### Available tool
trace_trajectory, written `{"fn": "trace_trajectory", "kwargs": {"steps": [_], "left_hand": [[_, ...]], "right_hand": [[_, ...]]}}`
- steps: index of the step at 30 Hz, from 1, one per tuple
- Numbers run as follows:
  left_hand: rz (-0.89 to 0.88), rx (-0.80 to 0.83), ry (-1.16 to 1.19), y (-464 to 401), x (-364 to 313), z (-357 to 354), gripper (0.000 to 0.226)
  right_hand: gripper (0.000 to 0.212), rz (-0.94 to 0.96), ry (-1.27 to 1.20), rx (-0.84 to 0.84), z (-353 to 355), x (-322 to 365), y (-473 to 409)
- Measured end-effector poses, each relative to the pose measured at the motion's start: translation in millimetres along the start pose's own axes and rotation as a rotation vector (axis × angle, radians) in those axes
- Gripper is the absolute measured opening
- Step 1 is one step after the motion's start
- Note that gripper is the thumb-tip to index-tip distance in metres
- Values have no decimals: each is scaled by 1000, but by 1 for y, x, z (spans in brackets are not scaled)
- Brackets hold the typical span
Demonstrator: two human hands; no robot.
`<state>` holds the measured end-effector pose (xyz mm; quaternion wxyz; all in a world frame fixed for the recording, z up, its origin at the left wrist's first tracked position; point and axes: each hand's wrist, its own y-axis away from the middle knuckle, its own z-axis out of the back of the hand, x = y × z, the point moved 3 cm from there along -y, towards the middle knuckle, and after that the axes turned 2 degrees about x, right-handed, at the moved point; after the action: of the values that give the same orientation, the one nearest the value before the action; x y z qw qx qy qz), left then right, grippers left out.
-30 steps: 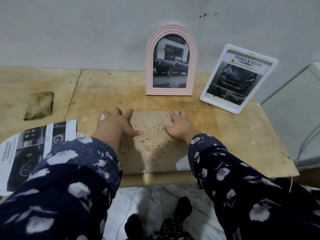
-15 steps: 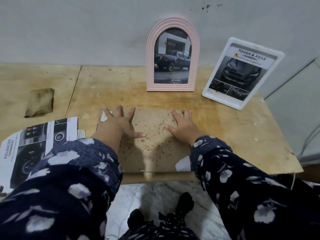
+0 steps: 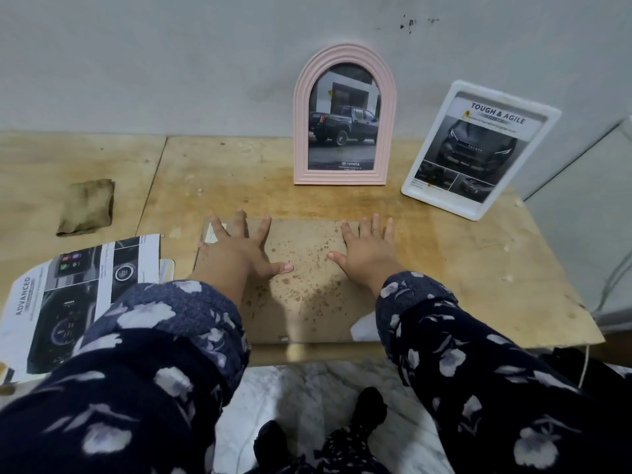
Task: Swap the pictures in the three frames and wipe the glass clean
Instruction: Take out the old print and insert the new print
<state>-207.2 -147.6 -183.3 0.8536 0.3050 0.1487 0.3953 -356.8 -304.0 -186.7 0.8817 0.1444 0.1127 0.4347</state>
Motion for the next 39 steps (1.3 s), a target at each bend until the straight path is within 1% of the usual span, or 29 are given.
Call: {"fn": "trace_trajectory", "kwargs": {"steps": [3,6,10,14,18,23,26,29,32,35,37,39], "left_hand": [[6,8,-6,-1,1,-1,110],[10,21,-26,-5,2,-1,111],[5,28,-56,-9,3,-1,114],[0,29,-74,-13,3,-4,116],[8,38,-54,-7,1,-4,112],[12,17,-61,-4,1,-5,110],[-4,-43,-86,-3,0,-8,108],[-27,-92,-36,5,5,-8,110],[-106,-153,-2,13,16,-13,110],[-152,-158,-5,28,32,-23,106],[-148,-155,-11,36,39,-27,103],[-149,-147,-8,44,42,-28,99]], "right_hand": [[74,13,-99,74,1,2,1],[80,26,-156,135,1,-2,4],[88,40,-124,171,6,-4,6],[87,45,-103,189,10,-4,5],[87,53,-47,199,12,-3,4],[87,43,-123,189,5,-3,5],[86,42,-155,175,0,-3,6],[84,44,-130,133,-3,-3,9],[77,11,-69,55,-4,1,18],[62,34,-88,-30,-4,14,30],[59,78,-142,-14,-4,28,36],[61,117,-195,35,-4,43,43]]}}
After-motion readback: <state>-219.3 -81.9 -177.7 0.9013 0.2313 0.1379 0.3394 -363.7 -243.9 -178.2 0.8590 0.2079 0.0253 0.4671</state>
